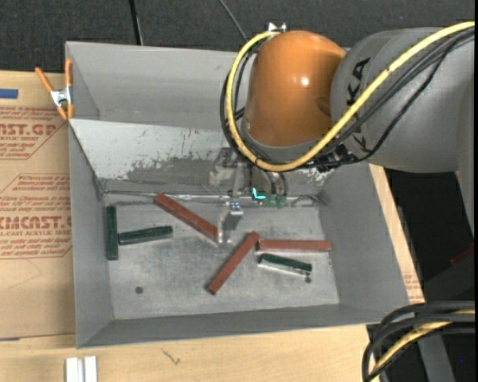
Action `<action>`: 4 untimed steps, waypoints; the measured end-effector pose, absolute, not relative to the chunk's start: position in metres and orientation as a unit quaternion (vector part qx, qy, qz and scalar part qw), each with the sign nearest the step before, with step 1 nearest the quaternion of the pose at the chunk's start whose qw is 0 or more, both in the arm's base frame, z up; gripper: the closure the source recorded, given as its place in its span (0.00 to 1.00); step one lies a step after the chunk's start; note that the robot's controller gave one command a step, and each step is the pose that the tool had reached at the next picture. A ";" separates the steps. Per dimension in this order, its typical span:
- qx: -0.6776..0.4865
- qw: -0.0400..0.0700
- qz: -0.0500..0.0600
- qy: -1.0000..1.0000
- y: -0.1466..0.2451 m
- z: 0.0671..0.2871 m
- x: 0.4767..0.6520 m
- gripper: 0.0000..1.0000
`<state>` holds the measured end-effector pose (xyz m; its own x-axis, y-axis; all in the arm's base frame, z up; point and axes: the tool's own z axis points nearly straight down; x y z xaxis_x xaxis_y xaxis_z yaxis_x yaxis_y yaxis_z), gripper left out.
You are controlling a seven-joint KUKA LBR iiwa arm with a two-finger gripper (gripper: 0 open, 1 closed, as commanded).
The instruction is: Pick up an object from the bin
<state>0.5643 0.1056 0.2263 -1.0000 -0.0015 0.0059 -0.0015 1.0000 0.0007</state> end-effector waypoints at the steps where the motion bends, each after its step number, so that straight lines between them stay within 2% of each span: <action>1: 0.000 -0.001 -0.001 -1.000 0.105 0.230 0.566 0.00; 2: 0.016 -0.005 -0.001 -1.000 0.090 0.185 0.573 0.00; 3: 0.082 -0.003 0.000 -0.997 0.077 0.124 0.582 0.00; 4: -0.018 -0.007 -0.003 -1.000 0.049 0.077 0.578 1.00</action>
Offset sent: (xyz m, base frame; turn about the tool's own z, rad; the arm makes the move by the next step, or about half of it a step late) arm 0.0127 -0.0365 -0.1037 -0.0619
